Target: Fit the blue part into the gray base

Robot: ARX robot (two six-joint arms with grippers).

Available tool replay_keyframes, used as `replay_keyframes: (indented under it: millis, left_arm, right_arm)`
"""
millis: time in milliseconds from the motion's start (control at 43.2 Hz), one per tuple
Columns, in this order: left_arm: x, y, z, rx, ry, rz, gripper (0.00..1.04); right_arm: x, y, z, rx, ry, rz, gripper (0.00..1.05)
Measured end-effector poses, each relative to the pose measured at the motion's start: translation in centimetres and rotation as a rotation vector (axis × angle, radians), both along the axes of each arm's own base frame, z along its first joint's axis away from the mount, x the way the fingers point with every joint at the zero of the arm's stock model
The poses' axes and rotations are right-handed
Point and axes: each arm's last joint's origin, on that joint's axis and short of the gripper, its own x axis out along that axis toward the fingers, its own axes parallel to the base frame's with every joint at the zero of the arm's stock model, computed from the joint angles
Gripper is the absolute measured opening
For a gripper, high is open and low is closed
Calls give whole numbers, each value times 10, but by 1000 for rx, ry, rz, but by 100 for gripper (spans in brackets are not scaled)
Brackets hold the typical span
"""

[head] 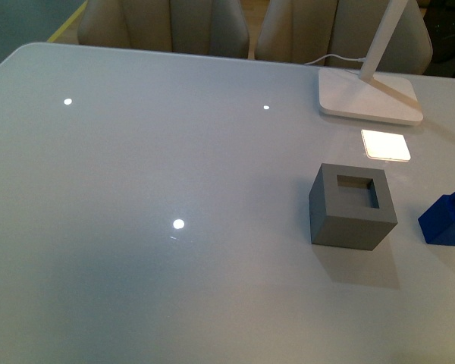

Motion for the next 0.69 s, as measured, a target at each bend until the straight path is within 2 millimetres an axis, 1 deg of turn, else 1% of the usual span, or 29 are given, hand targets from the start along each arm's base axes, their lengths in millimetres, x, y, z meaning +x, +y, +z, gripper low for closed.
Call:
replay_keyframes:
  millis: [695]
  left_arm:
    - [0, 0, 0, 0, 0, 0, 97]
  right_arm:
    - [0, 0, 0, 0, 0, 0, 96]
